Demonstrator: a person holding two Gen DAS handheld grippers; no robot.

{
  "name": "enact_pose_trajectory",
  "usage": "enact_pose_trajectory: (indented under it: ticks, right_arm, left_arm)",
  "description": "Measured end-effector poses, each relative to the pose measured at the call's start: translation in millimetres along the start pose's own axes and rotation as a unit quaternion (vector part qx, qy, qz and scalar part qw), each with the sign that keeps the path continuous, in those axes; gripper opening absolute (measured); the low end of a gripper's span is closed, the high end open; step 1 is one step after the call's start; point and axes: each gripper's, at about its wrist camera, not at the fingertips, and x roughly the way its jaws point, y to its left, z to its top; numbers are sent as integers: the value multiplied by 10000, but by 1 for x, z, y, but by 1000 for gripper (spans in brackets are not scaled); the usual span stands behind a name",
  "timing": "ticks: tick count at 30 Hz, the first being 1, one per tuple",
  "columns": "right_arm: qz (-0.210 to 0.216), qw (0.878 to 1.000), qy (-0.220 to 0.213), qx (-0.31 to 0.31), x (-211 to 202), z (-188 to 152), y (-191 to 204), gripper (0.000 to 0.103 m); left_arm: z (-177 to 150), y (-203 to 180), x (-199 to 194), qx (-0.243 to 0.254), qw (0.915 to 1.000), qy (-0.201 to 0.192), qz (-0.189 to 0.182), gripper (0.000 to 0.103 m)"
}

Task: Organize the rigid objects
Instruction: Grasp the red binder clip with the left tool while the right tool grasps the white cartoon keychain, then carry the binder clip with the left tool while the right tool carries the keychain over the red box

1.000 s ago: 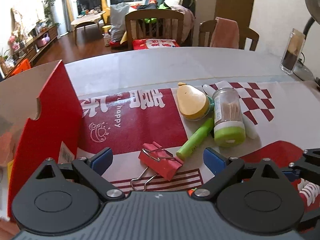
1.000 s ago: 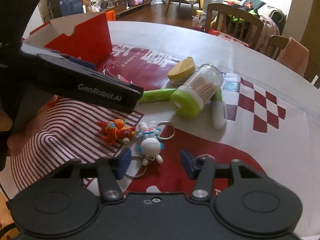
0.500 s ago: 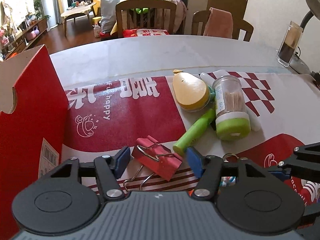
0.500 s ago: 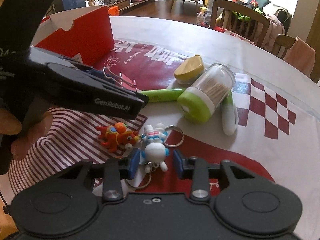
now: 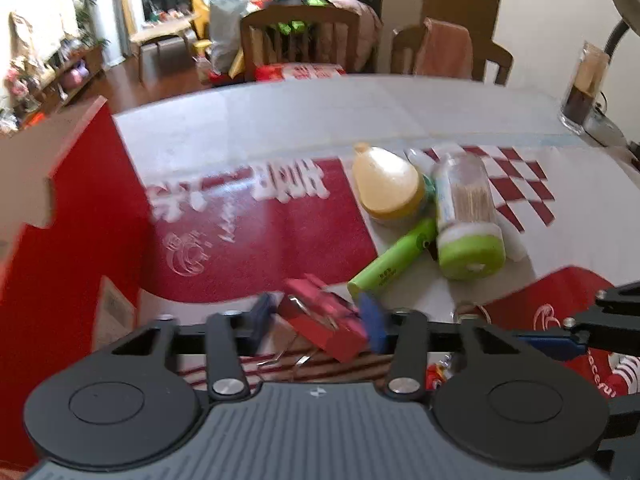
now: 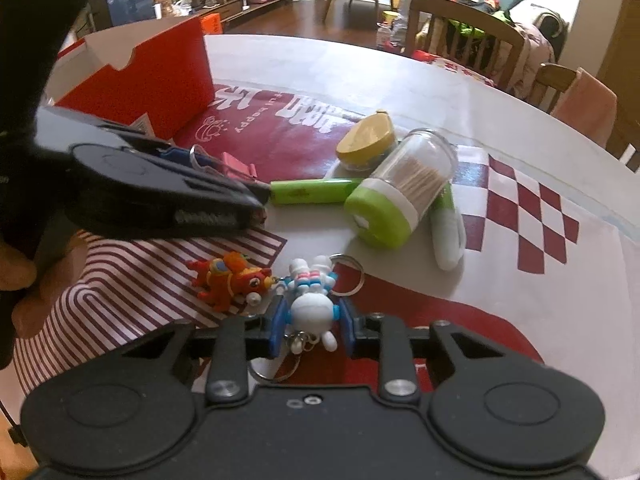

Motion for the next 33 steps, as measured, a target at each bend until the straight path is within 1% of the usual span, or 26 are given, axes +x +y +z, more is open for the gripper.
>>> enact_pose_trajectory:
  ticks: [2, 5, 9, 10, 11, 12, 19, 25, 26, 33]
  right_arm:
    - [-14, 10000, 10, 86, -4, 1, -1, 26]
    - [-26, 9999, -21, 160, -14, 2, -1, 26]
    - [-70, 9997, -80, 203, -28, 3, -1, 26]
    - [-85, 9997, -101, 214, -31, 3, -1, 26]
    - [-94, 9996, -121, 236, -34, 4, 0, 26]
    - [-101, 9995, -134, 266, -38, 4, 0, 26]
    - [-101, 9990, -245, 359, -62, 4, 1, 26]
    - [-134, 9987, -349, 354, -82, 5, 5, 26]
    - [-140, 9986, -364, 350, -84, 5, 6, 26]
    - [-136, 9981, -509, 308, -107, 6, 13, 26]
  left_arm:
    - [2, 2, -2, -80, 9999, 90, -59, 43]
    - [-1, 2, -6, 17, 10000, 57, -43, 42]
    - [-4, 3, -15, -66, 9999, 45, -109, 41]
    - [-4, 3, -19, -72, 9999, 27, -126, 39]
    - [-5, 2, -23, -60, 9999, -14, -110, 31]
    - [-6, 3, -27, -68, 9999, -27, -135, 29]
    - [-12, 8, -45, -147, 9996, -33, -239, 28]
    - [-13, 8, -70, -287, 9988, -117, -387, 27]
    - [-13, 8, -75, -309, 9986, -134, -415, 21]
    - [-12, 9, -104, -342, 9979, -231, -509, 22]
